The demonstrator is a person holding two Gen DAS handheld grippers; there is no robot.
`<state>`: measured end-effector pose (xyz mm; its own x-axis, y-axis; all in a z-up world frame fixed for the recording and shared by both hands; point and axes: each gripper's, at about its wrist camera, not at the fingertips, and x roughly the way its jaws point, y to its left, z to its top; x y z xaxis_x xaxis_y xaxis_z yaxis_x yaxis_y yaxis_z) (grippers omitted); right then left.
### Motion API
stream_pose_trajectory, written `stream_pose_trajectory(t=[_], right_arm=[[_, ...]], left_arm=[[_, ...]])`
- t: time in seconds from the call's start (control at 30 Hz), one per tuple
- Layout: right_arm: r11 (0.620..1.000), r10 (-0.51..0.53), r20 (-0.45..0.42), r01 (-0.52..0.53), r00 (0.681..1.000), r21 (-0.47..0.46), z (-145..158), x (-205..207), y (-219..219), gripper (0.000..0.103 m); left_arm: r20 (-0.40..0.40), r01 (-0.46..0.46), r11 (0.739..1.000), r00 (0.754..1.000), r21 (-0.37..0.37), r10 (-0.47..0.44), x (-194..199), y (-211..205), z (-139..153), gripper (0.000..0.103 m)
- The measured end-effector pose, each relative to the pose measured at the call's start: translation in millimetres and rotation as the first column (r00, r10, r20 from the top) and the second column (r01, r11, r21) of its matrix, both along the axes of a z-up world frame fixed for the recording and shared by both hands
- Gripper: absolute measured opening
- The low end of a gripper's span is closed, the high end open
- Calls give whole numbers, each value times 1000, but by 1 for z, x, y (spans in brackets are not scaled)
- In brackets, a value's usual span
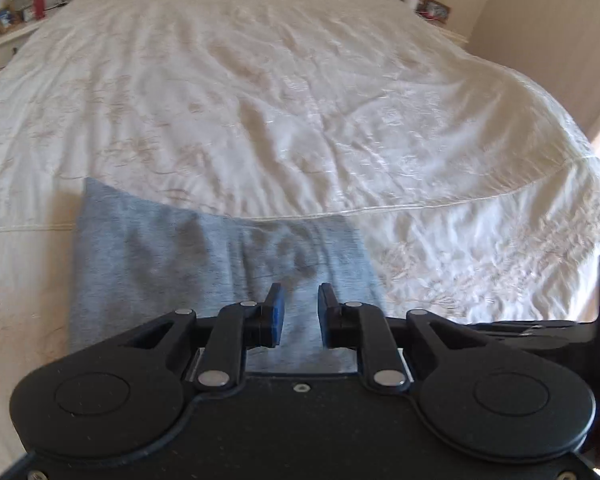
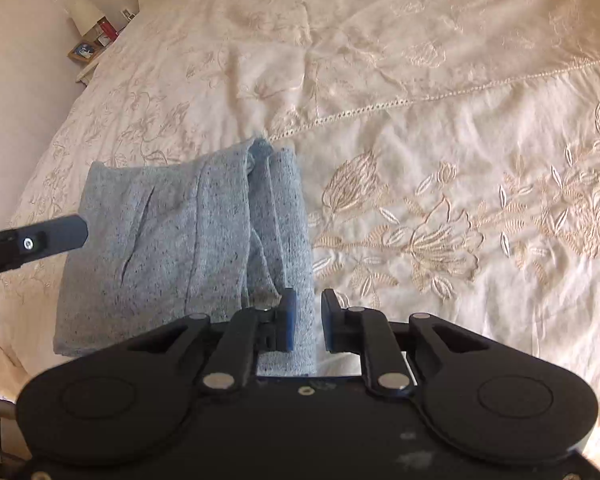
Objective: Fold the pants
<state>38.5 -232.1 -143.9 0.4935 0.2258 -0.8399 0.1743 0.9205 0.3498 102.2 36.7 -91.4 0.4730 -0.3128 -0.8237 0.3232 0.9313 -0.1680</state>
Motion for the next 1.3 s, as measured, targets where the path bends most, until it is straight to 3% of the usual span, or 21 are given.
stream_pose_trajectory(t=[0.13, 0.2, 0.27, 0.47, 0.67, 0.8, 0.83, 0.87, 1.0, 1.07, 1.17, 1.3], right_arm=[[999, 41, 53, -42, 998, 15, 9, 21, 10, 33], [998, 68, 44, -68, 997, 15, 7, 28, 15, 34], [995, 98, 29, -99, 995, 16, 2, 35, 21, 35], [988, 156, -56, -155, 986, 19, -18, 43, 30, 38], [988, 148, -89, -143, 985, 63, -28, 36, 29, 42], [984, 157, -87, -149, 984, 99, -31, 35, 31, 44], [979, 179, -82, -168, 981, 117, -30, 35, 32, 36], [974, 198, -79, -187, 977, 131, -27, 35, 36, 12], [968, 240, -37, -237, 970, 83, -4, 32, 44, 7], [968, 244, 8, -244, 970, 64, 18, 26, 42, 7], [972, 222, 48, -225, 974, 68, 40, 15, 32, 7], [972, 233, -52, -234, 971, -19, 9, 13, 36, 7]], left_arm=[[-74, -173, 978, 980, 118, 183, 12, 45, -40, 24], [-164, -191, 964, 961, 185, 222, 12, 63, -69, 24], [-222, -193, 965, 948, 177, 230, 3, 76, -87, 24], [-176, -230, 965, 952, 127, 250, -14, 83, -70, 25], [-175, -347, 934, 918, 86, 357, -24, 106, -62, 25], [-161, -443, 892, 877, 91, 452, -27, 135, -58, 25], [-159, -477, 874, 859, 92, 486, -26, 144, -57, 25], [-161, -506, 857, 842, 94, 515, -26, 154, -57, 25], [-164, -563, 818, 801, 118, 575, -24, 177, -56, 24], [-151, -556, 822, 808, 121, 569, -22, 177, -53, 24], [-123, -510, 852, 844, 121, 522, -21, 164, -45, 24], [-128, -420, 900, 892, 115, 433, -16, 136, -47, 25]])
